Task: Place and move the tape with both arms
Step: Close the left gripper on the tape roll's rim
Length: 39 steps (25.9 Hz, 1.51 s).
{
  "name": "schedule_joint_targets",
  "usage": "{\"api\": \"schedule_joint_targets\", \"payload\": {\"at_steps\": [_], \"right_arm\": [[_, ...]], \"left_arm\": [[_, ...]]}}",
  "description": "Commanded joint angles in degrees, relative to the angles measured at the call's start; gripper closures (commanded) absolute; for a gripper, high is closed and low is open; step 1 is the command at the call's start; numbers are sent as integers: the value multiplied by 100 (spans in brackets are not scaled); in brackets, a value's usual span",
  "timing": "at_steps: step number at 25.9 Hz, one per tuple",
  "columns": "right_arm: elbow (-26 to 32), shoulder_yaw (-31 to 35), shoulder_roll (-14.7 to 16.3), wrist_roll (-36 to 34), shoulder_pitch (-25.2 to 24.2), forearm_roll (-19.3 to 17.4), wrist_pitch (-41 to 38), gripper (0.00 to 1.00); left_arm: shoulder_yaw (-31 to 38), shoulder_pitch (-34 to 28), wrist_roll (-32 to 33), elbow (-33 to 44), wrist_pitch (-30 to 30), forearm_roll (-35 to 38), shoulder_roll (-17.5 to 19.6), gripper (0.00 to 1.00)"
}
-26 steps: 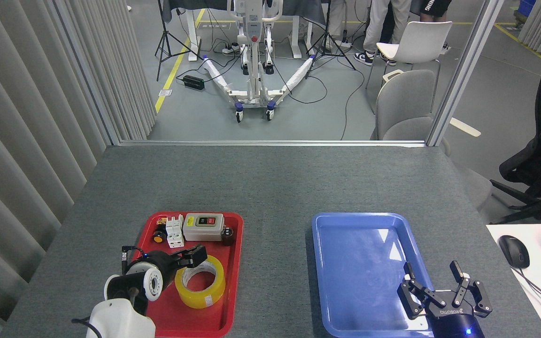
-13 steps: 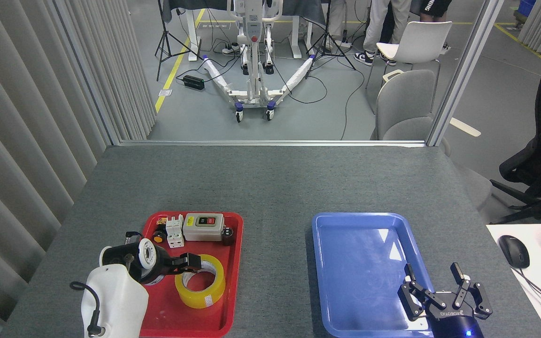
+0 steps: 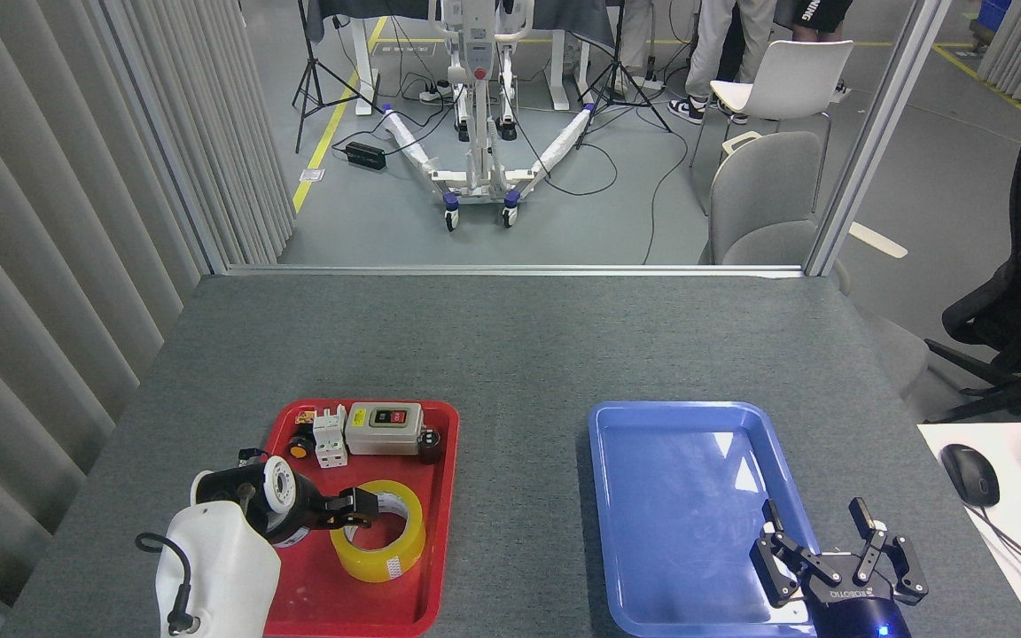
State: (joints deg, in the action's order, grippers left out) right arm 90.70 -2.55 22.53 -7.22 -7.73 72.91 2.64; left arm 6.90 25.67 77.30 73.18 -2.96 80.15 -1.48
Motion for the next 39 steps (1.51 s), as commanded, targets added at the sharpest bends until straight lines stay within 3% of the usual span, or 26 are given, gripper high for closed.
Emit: {"api": "schedule_joint_targets", "payload": {"at_steps": [1,10,25,27,32,37,39], "right_arm": [[-17,0,-3,1,-9,-5,-1,0],[-96,0,-12,1,-9,-14,8,0],[-122,-18,-38,-8,-18,22,-9,0],[-122,-18,-38,-8,-27,22,-9,0],[-122,-18,-47,-8,-9,30,-18,0],[-122,-26,-91,-8,-9,39,-44,0],[-122,-26,-91,-8,-9,39,-44,0]], "left_arm": [[-22,0,-40,-67,-21,-8,-55,1],[-22,0,-330,-252,-29,62,-239,1],[-22,-9,-1191,-753,-29,238,-143,2],[-22,-18,-1332,-753,-38,238,-134,14],[-30,-44,-1631,-726,-170,238,-125,56],[-22,-53,-1613,-691,-135,229,-81,71],[-22,-53,-1578,-674,-3,220,-64,84]]}}
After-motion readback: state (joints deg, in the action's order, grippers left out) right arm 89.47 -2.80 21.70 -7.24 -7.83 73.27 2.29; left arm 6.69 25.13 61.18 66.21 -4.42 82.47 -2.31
